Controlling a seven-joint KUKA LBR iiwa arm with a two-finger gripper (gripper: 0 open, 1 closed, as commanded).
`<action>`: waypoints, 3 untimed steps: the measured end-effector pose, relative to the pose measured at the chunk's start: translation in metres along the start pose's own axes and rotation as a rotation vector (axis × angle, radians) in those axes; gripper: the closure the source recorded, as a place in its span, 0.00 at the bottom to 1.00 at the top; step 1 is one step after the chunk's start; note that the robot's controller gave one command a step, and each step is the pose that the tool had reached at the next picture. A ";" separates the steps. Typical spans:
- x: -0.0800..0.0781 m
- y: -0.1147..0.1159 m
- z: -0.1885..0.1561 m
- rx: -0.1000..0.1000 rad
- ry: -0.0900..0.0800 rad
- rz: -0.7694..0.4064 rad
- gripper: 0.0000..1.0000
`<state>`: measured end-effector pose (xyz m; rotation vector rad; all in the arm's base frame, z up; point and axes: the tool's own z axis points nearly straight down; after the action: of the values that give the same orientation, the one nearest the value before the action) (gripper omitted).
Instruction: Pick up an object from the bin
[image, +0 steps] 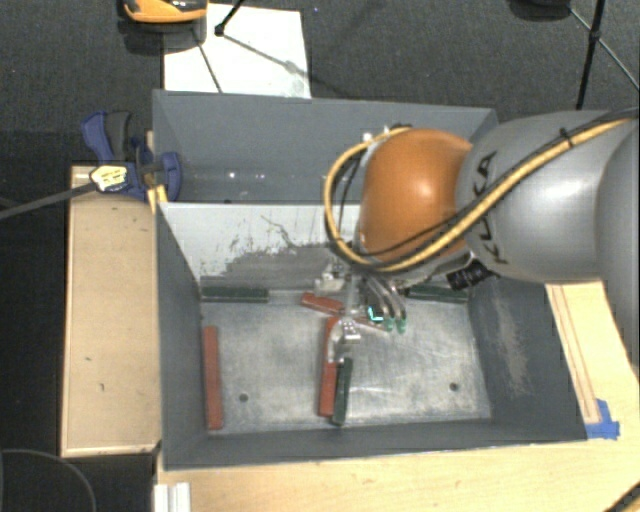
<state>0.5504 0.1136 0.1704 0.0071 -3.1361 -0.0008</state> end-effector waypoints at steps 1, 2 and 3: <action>-0.002 -0.001 -0.004 -0.001 -0.008 0.004 0.00; 0.012 0.002 0.040 0.001 -0.013 -0.301 0.00; 0.010 -0.017 0.034 0.002 -0.007 -0.737 0.00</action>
Offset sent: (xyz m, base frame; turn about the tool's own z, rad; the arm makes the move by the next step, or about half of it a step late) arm -0.0330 0.0045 -0.1004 -0.6738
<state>0.5405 0.0961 0.1362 1.1395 -2.9292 -0.0013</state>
